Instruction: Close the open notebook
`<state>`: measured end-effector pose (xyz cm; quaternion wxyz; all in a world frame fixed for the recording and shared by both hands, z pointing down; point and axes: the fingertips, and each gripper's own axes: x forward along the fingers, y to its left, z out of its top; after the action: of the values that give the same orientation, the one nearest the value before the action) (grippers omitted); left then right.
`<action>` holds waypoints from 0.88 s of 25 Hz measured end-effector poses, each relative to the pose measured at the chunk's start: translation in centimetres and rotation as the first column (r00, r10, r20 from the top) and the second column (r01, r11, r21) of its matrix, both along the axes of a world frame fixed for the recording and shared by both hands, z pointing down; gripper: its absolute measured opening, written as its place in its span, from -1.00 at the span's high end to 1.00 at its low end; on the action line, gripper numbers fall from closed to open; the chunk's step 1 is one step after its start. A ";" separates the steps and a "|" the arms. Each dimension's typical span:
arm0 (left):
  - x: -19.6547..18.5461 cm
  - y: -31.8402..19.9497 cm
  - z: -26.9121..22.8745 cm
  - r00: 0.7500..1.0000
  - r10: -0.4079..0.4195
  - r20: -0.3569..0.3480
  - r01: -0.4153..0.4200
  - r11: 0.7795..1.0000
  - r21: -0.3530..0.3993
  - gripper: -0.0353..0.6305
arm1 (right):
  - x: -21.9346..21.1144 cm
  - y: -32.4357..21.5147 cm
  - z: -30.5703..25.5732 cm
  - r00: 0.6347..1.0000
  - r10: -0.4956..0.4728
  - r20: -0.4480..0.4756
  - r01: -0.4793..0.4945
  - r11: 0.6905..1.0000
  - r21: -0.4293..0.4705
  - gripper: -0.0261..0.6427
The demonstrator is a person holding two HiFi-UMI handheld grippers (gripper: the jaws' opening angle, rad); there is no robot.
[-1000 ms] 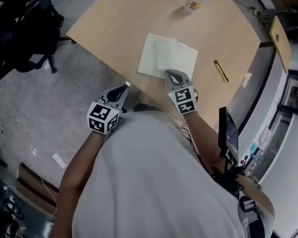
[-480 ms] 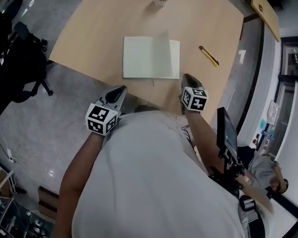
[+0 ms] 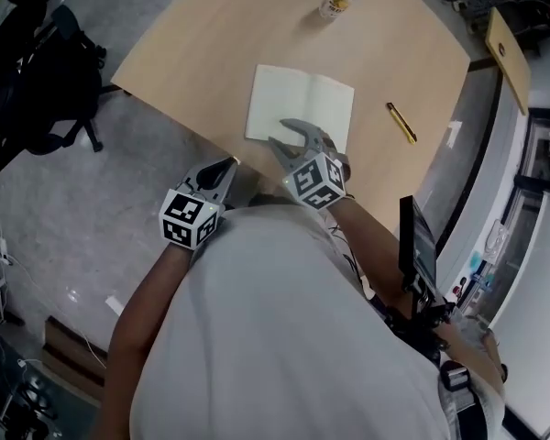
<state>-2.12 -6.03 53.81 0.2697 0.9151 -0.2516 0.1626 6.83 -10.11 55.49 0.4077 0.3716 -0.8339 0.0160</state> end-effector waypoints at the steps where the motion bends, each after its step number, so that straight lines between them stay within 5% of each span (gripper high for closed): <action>1: -0.8 0.0 0.0 1.000 -0.026 0.002 0.026 1.000 0.000 0.84 | -1.0 0.1 1.9 0.999 -0.048 -0.026 0.046 0.997 -0.065 0.50; 5: -4.9 0.0 0.0 0.988 -0.152 0.012 0.152 0.988 -0.009 0.84 | -3.1 0.1 7.4 0.975 -0.179 -0.134 0.144 0.962 -0.232 0.50; 11: -10.3 1.2 1.5 0.943 -0.331 0.024 0.332 0.942 -0.056 0.84 | -5.2 -0.7 11.0 0.938 -0.273 -0.215 0.202 0.932 -0.302 0.50; 16: -12.3 2.2 2.1 0.920 -0.390 0.024 0.391 0.918 -0.074 0.84 | -5.4 -1.1 12.6 0.917 -0.285 -0.280 0.195 0.931 -0.309 0.50; 22: -13.3 2.4 2.1 0.916 -0.401 0.020 0.401 0.913 -0.075 0.84 | -5.3 -0.9 12.7 0.942 -0.222 -0.252 0.146 0.946 -0.288 0.72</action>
<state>-15.38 -3.66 55.93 0.3321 0.8326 -0.4279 0.1153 1.57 -11.01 68.16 0.5674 0.2319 -0.7893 0.0358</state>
